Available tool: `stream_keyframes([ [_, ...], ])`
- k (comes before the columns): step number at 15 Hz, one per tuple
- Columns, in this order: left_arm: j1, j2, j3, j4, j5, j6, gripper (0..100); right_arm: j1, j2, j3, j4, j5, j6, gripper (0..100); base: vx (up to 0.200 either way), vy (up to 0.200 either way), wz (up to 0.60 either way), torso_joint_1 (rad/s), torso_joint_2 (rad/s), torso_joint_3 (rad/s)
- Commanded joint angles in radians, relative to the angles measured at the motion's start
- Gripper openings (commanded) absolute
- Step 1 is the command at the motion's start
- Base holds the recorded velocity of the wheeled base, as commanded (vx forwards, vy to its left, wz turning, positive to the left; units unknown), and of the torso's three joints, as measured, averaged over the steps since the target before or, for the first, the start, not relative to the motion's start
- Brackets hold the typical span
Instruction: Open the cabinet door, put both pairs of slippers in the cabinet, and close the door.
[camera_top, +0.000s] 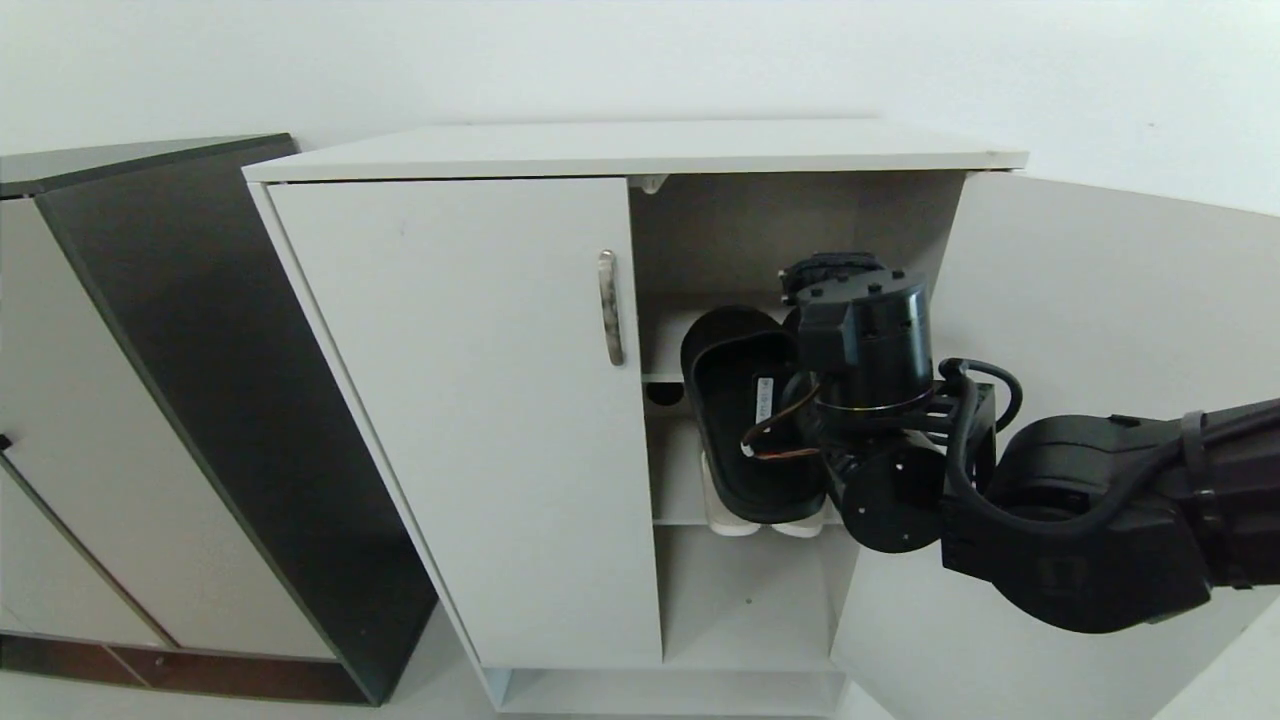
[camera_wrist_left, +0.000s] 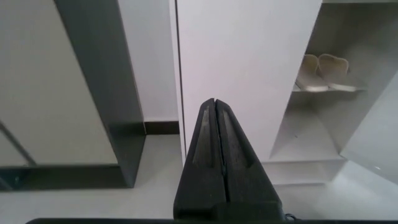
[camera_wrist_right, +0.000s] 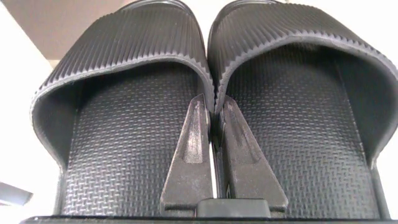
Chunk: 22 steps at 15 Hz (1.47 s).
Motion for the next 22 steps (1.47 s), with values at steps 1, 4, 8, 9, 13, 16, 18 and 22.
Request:
stream_keyframes([
  [1,0.0,0.0,0.0,0.0,0.0,0.0,0,0.0,0.005,0.002,-0.001,-0.002,0.0,0,0.2,0.0,0.0,0.007,0.0,0.002],
  [4,0.0,0.0,0.0,0.0,0.0,0.0,0,0.0,0.011,0.01,-0.003,0.0,0.002,0,0.067,0.0,0.0,0.001,0.0,0.002],
  [8,0.0,0.0,0.0,0.0,0.0,-0.002,0,0.0,0.053,-0.019,-0.012,0.009,-0.001,0,0.0,0.0,0.0,0.0,0.0,0.0],
  [9,0.0,0.0,0.0,0.0,0.0,0.0,0,-0.007,0.068,-0.04,-0.009,0.012,-0.001,0,0.0,0.0,0.0,0.0,0.0,0.0],
  [13,0.0,0.0,0.0,0.0,0.0,-0.002,0,-0.047,0.136,-0.163,0.049,0.018,-0.001,0,0.0,0.0,0.0,0.0,0.0,0.0],
  [16,0.0,0.0,0.0,0.0,0.0,-0.002,0,-0.084,0.203,-0.304,0.114,0.031,0.002,0,0.0,0.0,0.0,0.0,0.0,0.0],
  [18,0.0,0.0,0.0,0.0,0.0,-0.002,0,-0.096,0.232,-0.372,0.157,0.032,0.003,0,0.0,0.0,0.0,0.0,0.0,0.0],
  [22,0.0,0.0,0.0,0.0,0.0,-0.002,0,-0.119,0.267,-0.439,0.184,0.032,0.009,0,0.0,0.0,0.0,0.0,0.0,0.0],
])
